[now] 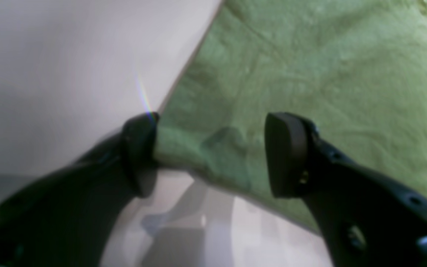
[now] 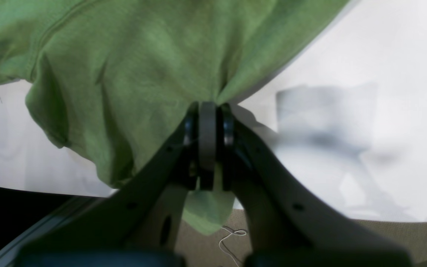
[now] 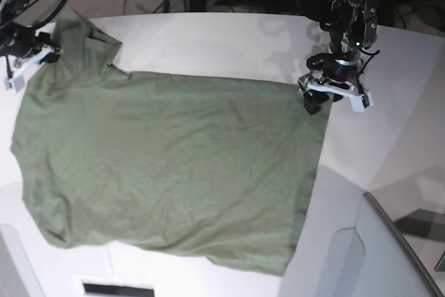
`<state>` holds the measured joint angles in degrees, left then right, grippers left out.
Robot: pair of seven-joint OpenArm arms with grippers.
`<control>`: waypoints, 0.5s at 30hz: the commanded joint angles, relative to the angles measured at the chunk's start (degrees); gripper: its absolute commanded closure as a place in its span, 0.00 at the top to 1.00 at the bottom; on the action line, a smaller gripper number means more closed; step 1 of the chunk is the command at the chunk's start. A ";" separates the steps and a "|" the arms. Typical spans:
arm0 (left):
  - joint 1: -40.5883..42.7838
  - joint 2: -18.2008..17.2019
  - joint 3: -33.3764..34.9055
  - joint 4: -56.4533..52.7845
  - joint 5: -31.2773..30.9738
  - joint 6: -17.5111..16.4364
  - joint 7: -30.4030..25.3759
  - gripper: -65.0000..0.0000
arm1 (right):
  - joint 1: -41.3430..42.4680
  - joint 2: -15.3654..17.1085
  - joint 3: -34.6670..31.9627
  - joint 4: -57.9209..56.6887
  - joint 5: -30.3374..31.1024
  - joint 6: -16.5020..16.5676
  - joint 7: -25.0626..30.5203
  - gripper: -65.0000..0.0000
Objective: Layout the t-shirt on the table in an organized manner, then fold the t-shirt properly
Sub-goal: 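Pull the shoulder corners apart with both grippers to smooth the shirt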
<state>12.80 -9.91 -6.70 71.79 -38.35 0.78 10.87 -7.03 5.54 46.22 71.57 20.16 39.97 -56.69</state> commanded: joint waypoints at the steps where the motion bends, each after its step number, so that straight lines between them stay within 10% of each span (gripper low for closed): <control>1: -0.18 -0.24 -0.03 -0.36 -0.47 0.24 1.83 0.45 | -0.05 0.83 0.07 0.39 -1.04 0.03 -0.85 0.01; 4: -1.41 -0.24 -0.03 -1.33 -0.47 0.24 1.83 0.00 | 0.04 0.83 0.07 0.39 -1.04 0.03 -1.03 0.01; 15: 5.36 -2.35 -0.29 13.35 -0.38 0.59 1.92 0.00 | -1.81 0.31 0.60 17.70 -1.04 0.03 -6.92 0.01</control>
<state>18.35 -11.79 -6.72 84.16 -38.50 1.65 14.15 -9.08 4.89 46.46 88.40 19.07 39.90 -64.01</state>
